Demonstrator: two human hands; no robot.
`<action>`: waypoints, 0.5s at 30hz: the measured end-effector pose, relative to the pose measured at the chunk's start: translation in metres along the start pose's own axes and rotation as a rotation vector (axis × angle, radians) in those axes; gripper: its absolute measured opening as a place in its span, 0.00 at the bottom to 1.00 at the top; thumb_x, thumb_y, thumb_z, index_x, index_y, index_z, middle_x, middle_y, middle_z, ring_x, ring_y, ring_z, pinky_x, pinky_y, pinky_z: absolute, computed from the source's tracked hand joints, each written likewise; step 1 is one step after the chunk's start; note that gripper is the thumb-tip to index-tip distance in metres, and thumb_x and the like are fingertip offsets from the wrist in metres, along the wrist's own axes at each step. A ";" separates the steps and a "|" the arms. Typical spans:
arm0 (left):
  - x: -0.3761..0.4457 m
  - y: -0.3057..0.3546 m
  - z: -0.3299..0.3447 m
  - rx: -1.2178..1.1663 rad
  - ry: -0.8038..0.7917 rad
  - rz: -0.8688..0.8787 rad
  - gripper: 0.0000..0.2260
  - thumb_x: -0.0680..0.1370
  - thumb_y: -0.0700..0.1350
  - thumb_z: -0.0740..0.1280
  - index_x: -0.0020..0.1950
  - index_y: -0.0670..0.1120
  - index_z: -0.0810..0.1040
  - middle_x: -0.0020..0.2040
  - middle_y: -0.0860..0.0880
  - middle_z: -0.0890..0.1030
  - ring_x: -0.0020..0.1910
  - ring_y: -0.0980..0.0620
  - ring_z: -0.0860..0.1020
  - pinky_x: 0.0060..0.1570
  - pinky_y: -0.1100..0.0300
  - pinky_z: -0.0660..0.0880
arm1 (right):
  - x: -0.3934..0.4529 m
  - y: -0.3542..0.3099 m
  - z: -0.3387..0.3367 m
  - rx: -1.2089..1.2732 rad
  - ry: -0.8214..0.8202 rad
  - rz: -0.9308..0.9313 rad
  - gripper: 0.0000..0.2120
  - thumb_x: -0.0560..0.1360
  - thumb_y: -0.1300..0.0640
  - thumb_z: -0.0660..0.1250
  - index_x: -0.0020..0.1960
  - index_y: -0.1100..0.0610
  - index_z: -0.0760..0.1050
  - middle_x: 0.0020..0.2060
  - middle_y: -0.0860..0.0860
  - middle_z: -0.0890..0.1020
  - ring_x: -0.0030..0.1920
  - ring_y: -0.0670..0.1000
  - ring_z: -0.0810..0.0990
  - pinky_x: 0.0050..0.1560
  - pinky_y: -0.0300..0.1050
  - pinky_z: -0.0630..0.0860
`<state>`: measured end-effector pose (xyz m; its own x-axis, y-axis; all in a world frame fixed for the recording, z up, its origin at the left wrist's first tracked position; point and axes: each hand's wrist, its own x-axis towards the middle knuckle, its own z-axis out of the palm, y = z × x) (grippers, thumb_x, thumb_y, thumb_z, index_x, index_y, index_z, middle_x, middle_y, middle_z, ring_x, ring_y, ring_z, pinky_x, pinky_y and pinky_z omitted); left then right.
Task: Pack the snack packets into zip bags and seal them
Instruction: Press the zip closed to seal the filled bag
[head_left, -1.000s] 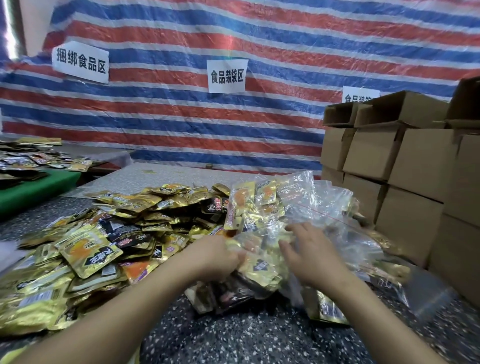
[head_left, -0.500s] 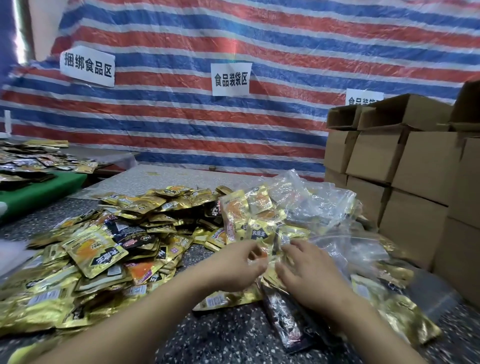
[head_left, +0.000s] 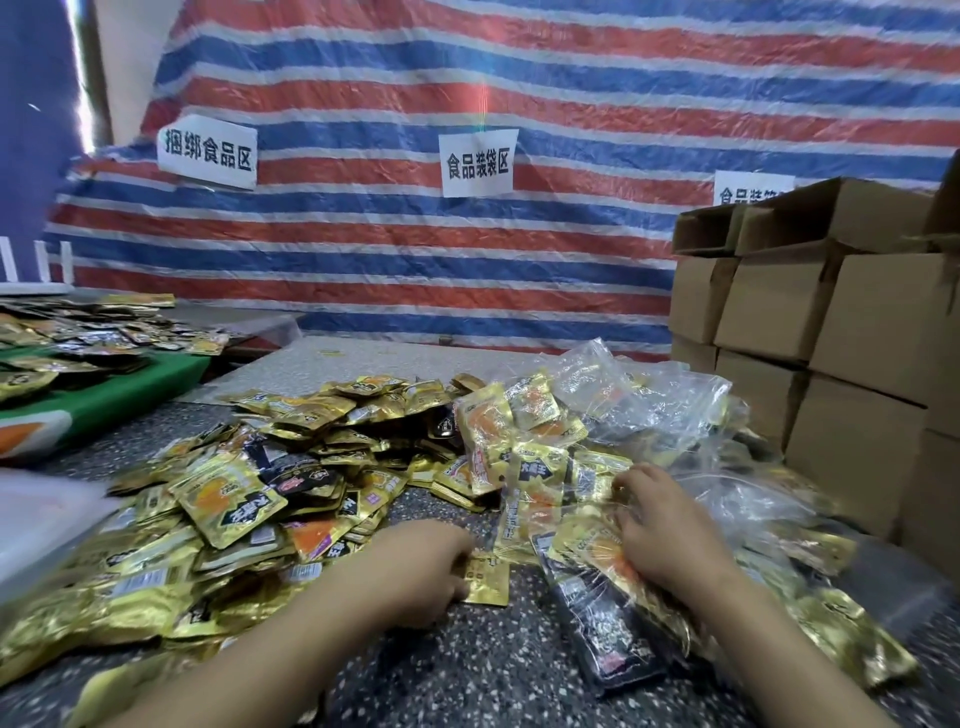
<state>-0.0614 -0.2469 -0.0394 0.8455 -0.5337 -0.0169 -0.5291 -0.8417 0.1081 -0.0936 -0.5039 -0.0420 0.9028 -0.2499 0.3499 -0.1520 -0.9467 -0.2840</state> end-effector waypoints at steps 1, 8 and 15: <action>-0.003 -0.005 -0.001 -0.001 -0.002 -0.017 0.09 0.80 0.51 0.66 0.58 0.51 0.74 0.58 0.51 0.79 0.56 0.48 0.77 0.49 0.54 0.72 | -0.001 0.000 0.000 -0.003 0.007 0.006 0.18 0.80 0.53 0.63 0.69 0.50 0.71 0.70 0.45 0.70 0.64 0.51 0.74 0.65 0.53 0.72; -0.013 -0.015 0.009 0.034 0.084 0.079 0.13 0.81 0.58 0.59 0.60 0.51 0.73 0.57 0.53 0.75 0.54 0.53 0.73 0.57 0.55 0.72 | -0.009 -0.009 -0.006 -0.029 0.044 -0.032 0.16 0.82 0.46 0.57 0.65 0.52 0.73 0.70 0.49 0.71 0.63 0.52 0.75 0.66 0.54 0.73; -0.008 -0.003 0.013 -0.120 0.375 0.096 0.12 0.83 0.51 0.58 0.49 0.47 0.76 0.46 0.52 0.78 0.45 0.53 0.78 0.46 0.55 0.77 | -0.025 -0.038 -0.010 0.004 0.137 -0.237 0.12 0.82 0.50 0.60 0.57 0.54 0.78 0.57 0.50 0.78 0.58 0.54 0.76 0.61 0.51 0.72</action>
<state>-0.0677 -0.2412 -0.0523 0.7722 -0.5235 0.3599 -0.6134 -0.7620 0.2075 -0.1148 -0.4634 -0.0310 0.8504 -0.0463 0.5241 0.0591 -0.9814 -0.1827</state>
